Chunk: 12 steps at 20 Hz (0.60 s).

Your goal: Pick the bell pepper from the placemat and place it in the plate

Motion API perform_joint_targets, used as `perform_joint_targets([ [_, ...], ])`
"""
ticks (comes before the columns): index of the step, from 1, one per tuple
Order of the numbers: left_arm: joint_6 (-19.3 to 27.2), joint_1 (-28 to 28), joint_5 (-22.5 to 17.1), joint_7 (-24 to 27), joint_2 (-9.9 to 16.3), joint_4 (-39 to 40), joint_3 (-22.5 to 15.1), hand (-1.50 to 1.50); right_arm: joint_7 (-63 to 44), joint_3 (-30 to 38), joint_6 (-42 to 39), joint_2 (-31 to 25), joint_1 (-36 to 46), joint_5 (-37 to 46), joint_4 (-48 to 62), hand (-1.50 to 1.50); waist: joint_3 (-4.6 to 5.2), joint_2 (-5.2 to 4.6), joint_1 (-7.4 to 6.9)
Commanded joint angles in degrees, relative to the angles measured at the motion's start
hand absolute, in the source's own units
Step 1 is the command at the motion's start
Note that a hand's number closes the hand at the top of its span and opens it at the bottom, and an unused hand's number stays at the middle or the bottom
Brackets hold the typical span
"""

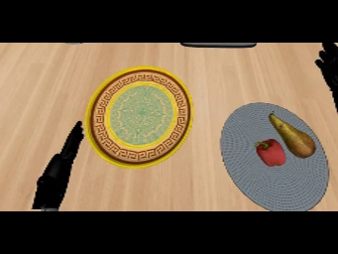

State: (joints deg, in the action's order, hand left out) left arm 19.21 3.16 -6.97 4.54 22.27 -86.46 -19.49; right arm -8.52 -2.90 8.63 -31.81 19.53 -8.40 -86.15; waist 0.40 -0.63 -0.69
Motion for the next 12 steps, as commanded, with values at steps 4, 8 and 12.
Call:
perform_joint_targets([
  [4,-2.39,-7.62,-1.16,0.07,1.57,-3.75,2.80,0.00,13.43,-16.06,-15.46,9.08,2.82,-4.00,-13.00,1.50,-0.65,1.13,-1.71],
  [8,-3.30,-10.03,-2.62,-0.83,2.22,-4.98,4.32,0.00,16.08,-19.21,-12.36,-5.17,8.21,20.48,-16.00,1.50,0.15,3.01,1.18],
  [12,-6.68,-15.53,-6.84,-3.50,4.53,-4.96,8.95,0.00,30.04,-30.96,-3.16,10.19,-10.51,20.13,-15.34,-1.50,-0.67,0.43,1.89],
])
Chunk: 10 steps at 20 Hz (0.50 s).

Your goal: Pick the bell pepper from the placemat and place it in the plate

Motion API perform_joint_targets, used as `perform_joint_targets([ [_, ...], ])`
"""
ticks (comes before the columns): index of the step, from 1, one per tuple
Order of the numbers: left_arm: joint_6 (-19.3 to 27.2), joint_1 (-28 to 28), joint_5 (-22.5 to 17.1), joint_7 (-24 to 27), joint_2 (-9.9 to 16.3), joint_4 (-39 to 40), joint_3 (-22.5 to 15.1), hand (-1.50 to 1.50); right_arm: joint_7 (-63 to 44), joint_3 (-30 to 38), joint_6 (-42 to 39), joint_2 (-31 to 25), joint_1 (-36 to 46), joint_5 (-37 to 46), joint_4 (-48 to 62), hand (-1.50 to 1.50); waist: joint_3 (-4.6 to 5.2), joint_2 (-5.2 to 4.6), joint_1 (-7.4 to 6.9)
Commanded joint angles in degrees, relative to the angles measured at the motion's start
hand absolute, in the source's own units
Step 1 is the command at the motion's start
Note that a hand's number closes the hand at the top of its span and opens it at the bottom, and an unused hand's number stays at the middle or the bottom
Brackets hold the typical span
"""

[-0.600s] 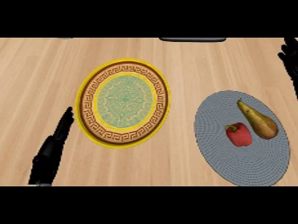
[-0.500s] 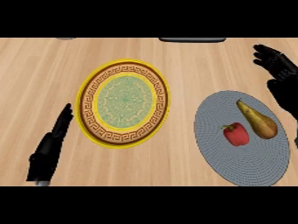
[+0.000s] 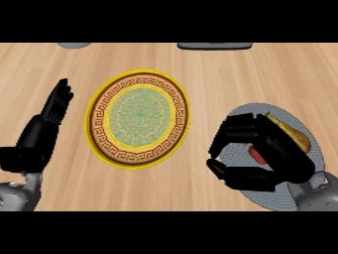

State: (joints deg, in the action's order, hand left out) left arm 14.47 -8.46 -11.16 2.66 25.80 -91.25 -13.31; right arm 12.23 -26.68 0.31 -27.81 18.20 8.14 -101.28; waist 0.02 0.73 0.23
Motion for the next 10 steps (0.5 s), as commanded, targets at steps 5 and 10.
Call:
perform_joint_targets([
  [5,-4.49,-4.79,-4.15,-3.57,2.64,-0.63,4.08,0.00,32.97,-3.07,3.16,6.64,-17.75,-6.22,8.64,-1.50,-0.25,-1.03,0.05],
  [10,-4.57,-6.10,-2.98,-6.71,1.59,-1.73,4.70,0.00,41.47,4.78,0.69,2.23,-20.99,-9.12,4.83,-1.50,-0.06,-0.65,0.21],
])
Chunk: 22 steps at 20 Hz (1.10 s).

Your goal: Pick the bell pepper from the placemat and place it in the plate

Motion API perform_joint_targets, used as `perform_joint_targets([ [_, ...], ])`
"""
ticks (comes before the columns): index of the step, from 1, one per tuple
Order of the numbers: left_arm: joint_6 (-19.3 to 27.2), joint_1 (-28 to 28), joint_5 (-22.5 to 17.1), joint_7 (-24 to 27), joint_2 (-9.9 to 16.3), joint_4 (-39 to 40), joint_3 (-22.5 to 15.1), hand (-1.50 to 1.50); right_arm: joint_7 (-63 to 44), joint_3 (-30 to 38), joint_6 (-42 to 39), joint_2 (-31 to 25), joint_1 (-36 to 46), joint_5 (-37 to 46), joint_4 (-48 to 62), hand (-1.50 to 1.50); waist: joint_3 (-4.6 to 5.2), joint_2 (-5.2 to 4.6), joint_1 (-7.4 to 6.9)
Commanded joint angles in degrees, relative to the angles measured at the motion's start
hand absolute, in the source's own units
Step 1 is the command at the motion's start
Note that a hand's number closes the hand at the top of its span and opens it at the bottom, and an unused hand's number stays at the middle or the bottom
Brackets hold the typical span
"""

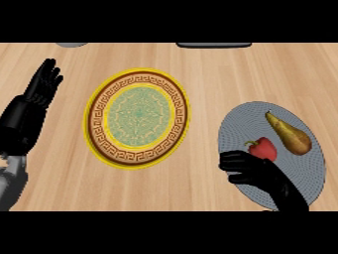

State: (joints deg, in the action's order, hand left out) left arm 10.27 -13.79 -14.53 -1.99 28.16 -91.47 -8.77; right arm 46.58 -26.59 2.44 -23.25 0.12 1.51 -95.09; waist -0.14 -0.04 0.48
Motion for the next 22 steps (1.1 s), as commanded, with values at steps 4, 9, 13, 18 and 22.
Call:
perform_joint_targets([
  [4,-1.74,-0.15,-0.24,-0.92,-0.80,0.14,1.80,0.00,-0.98,9.77,0.14,-10.06,-5.72,1.17,-9.99,-1.50,0.17,0.23,0.39],
  [9,-1.76,-0.80,-1.19,-3.73,0.63,-1.53,2.83,0.00,-16.73,14.16,1.11,-20.80,-6.68,9.29,-14.87,-1.50,0.36,0.52,1.31],
  [13,-3.62,1.02,-1.60,-1.80,2.16,-1.12,4.48,0.00,-26.56,15.74,-1.41,-28.45,-9.38,16.05,-18.87,-1.50,0.41,0.51,1.09],
  [18,-2.62,-0.99,0.32,-2.92,0.17,-0.90,2.50,0.00,-40.41,11.27,-8.09,-32.20,-9.31,23.44,-23.34,-1.50,0.29,0.15,0.09],
  [22,-4.84,-0.25,0.22,-0.84,-0.09,-0.35,4.14,0.00,-50.00,6.92,-11.59,-28.36,-6.90,28.46,-27.49,-1.50,0.20,0.09,-0.55],
])
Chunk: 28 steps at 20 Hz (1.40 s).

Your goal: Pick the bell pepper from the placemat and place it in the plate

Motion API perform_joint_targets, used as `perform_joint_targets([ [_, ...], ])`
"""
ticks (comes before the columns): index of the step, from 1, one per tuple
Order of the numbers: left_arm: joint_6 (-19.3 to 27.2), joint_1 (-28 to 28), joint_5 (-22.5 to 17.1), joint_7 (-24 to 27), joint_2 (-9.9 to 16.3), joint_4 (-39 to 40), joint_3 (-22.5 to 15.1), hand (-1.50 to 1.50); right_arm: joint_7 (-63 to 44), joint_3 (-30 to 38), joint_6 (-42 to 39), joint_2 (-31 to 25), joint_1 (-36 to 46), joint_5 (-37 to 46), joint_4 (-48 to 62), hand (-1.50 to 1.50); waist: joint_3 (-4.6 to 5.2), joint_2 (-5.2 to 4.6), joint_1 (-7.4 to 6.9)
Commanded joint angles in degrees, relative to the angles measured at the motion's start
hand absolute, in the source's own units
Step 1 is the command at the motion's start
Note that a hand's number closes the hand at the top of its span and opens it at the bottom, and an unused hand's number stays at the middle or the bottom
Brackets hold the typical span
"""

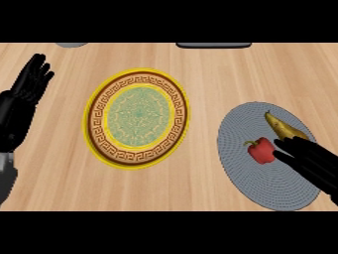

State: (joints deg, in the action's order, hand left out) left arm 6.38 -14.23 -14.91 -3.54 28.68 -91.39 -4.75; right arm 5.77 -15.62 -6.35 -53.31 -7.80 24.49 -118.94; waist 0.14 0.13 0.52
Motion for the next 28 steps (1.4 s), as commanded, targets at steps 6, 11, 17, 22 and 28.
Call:
perform_joint_targets([
  [6,-2.71,1.93,2.45,2.79,-2.04,1.17,1.94,0.00,-10.10,-7.35,-2.57,9.88,4.19,14.55,4.34,-1.50,-0.14,-0.15,-0.71],
  [11,-1.46,-0.42,4.86,-0.82,-4.45,-0.73,0.52,0.00,-14.02,-4.51,-8.41,13.01,13.41,15.85,11.55,-1.50,-0.14,-0.21,-0.91],
  [17,-0.44,-2.87,7.85,-4.36,-7.81,-0.89,0.66,0.00,-9.75,-2.27,-8.93,16.59,13.48,19.93,18.39,-1.50,-0.16,-0.16,-0.67],
  [22,-5.03,-0.73,7.46,-1.78,-7.36,-0.02,4.87,0.00,-7.87,-2.99,-9.59,20.66,11.31,24.80,19.91,-1.50,-0.15,-0.12,-0.49],
  [28,-7.65,-2.44,6.43,-4.33,-6.60,-1.37,7.56,0.00,-2.68,-1.80,-7.86,22.77,13.75,28.59,29.89,-1.50,-0.15,-0.12,-0.58],
])
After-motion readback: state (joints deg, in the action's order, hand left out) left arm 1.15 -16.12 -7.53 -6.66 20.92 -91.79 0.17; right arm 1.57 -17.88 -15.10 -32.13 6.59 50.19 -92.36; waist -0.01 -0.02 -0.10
